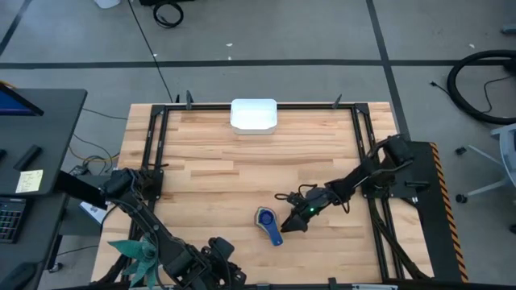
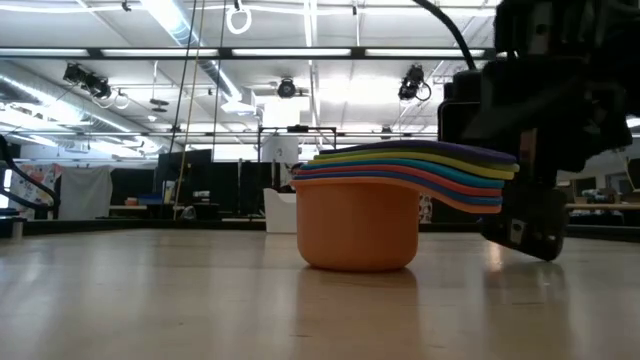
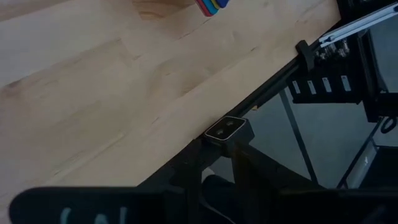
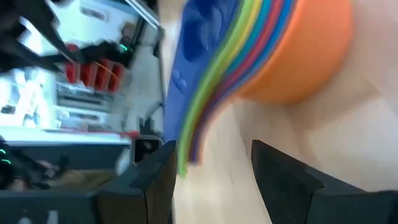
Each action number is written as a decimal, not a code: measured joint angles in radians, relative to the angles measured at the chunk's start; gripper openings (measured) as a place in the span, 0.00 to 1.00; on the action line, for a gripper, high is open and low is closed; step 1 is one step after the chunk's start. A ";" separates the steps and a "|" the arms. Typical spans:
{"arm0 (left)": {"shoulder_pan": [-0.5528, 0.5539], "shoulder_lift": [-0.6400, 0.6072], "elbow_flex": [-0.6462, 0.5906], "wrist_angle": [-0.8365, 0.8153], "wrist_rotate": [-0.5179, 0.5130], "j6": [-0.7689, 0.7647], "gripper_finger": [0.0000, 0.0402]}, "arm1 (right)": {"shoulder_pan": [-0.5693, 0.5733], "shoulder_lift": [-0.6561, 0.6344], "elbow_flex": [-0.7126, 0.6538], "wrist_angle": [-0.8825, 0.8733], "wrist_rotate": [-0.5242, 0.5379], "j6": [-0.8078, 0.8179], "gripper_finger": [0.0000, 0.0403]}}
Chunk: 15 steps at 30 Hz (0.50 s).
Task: Nest measuring cups in basket
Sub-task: Put the stacked measuring cups into the white bin
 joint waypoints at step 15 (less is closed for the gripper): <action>0.000 0.000 0.000 0.009 0.004 0.000 0.23 | 0.043 0.233 0.212 0.159 -0.089 0.053 0.52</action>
